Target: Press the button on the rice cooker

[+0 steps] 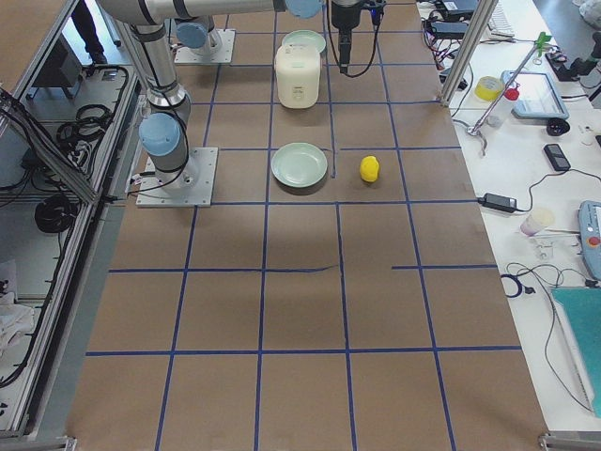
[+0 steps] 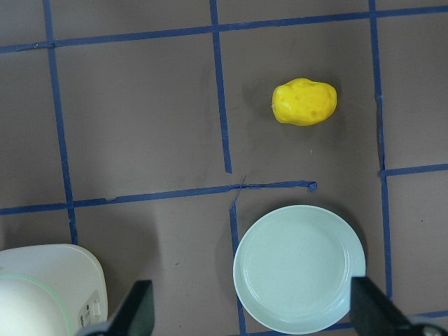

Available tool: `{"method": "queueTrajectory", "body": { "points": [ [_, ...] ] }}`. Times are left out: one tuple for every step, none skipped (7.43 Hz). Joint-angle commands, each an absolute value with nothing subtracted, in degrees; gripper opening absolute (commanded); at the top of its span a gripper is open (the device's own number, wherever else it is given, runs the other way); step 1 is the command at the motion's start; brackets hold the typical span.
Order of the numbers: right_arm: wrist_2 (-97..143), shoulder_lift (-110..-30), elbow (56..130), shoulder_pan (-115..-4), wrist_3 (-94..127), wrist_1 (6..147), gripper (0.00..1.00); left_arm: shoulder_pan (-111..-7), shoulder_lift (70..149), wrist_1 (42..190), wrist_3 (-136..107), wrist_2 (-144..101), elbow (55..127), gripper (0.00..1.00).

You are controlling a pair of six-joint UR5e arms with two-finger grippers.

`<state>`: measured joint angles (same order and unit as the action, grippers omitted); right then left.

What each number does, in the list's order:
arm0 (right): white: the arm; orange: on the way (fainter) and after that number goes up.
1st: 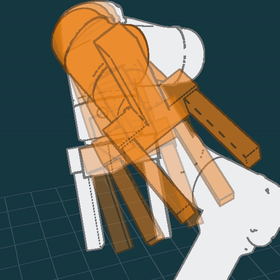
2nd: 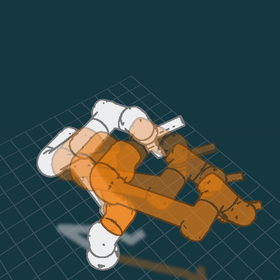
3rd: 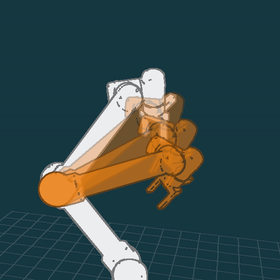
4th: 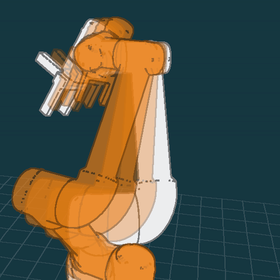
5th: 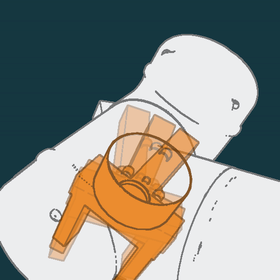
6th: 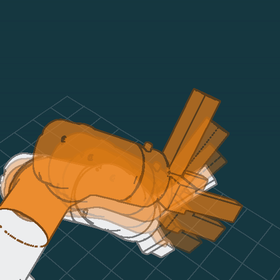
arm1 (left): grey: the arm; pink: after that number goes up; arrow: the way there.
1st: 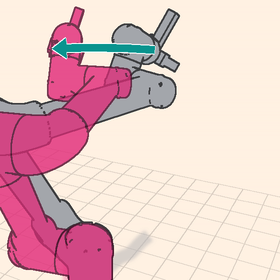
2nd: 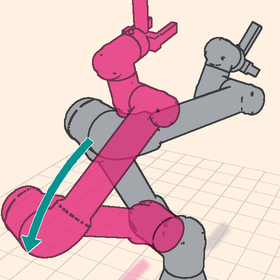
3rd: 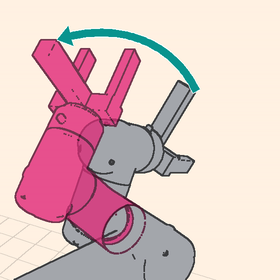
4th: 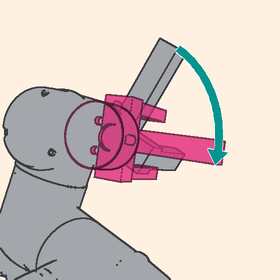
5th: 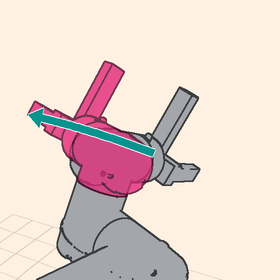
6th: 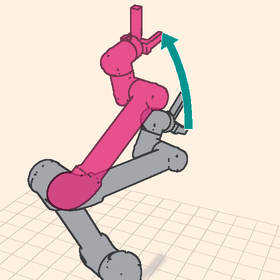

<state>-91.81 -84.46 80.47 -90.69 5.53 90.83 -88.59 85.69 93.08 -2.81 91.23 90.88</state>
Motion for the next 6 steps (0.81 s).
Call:
{"method": "queueTrajectory", "body": {
  "points": [
    [-91.9, -84.5, 80.4, -90.7, 5.5, 91.0, 1.0, -88.6, 85.7, 93.1, -2.8, 91.2, 90.9, 1.0],
    [-91.9, -84.6, 80.4, -90.7, 5.5, 91.0, 1.0, -88.6, 85.7, 93.1, -2.8, 91.2, 90.9, 1.0],
    [-91.9, -84.6, 80.4, -90.7, 5.5, 91.0, 1.0, -88.6, 85.7, 93.1, -2.9, 91.2, 90.9, 1.0],
    [-91.9, -85.1, 80.5, -90.7, 5.5, 90.9, 1.0, -88.6, 85.7, 93.1, -2.8, 91.2, 90.9, 1.0],
    [-91.8, -85.1, 80.6, -90.8, 5.5, 90.9, 1.0, -88.6, 85.7, 93.1, -2.9, 91.2, 90.9, 1.0],
    [-91.8, -85.3, 80.6, -90.9, 5.7, 90.9, 1.0, -88.6, 85.7, 93.1, -2.8, 91.2, 90.9, 1.0]
  ]
}}
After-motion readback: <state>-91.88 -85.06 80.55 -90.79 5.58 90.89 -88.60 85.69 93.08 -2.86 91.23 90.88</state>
